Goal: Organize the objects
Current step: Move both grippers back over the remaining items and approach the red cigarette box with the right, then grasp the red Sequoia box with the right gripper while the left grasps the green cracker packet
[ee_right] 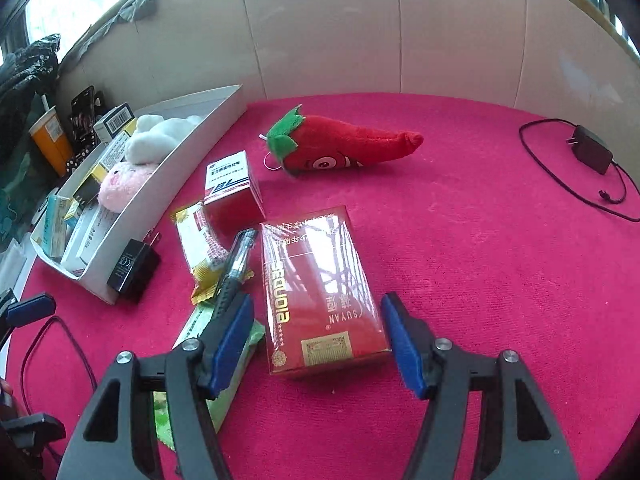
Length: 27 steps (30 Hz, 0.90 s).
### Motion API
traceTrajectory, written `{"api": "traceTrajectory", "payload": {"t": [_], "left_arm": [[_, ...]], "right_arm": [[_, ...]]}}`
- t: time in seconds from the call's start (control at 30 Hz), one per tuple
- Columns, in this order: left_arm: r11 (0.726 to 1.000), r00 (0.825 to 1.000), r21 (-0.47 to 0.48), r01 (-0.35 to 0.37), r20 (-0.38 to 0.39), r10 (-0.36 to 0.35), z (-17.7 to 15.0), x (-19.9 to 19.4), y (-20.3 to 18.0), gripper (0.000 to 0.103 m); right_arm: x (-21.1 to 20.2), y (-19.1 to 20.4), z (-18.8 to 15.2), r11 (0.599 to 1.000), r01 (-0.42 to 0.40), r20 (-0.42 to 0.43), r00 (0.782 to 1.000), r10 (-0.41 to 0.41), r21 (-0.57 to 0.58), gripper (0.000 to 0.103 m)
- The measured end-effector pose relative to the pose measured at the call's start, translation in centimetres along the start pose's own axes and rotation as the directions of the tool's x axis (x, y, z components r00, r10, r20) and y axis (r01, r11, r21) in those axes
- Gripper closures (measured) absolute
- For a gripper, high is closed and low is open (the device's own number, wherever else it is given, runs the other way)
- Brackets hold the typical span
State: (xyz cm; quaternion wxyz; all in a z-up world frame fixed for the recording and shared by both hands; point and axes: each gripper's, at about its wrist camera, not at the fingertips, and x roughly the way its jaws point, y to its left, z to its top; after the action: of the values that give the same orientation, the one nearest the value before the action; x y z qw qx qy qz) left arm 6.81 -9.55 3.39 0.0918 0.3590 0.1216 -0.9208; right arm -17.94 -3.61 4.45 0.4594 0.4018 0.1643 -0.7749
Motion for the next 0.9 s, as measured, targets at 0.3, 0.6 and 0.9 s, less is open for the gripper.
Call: {"api": "traceTrajectory", "payload": {"t": [0.3,0.6,0.9], "left_arm": [[1.0,0.999,0.022,-0.005,-0.038,0.005,0.1,1.1,-0.8,0.0],[0.996,0.997,0.081,-0.038,-0.058,0.043,1.4,3.1,-2.3,0.0],[0.954,0.96,0.11,-0.278,-0.006,0.28,3.7,5.5,-3.5,0.0]], "right_arm": [[-0.6,-1.0,-0.6,1.0,-0.009,0.023,1.0,0.009,0.012,0.046],[-5.2,-6.5,-3.9,0.979,0.058,0.066,0.995,-0.073,0.198,0.047],[-6.8,-8.7,-6.0,0.963,0.012,0.098,0.994,-0.04,0.271,0.047]]}}
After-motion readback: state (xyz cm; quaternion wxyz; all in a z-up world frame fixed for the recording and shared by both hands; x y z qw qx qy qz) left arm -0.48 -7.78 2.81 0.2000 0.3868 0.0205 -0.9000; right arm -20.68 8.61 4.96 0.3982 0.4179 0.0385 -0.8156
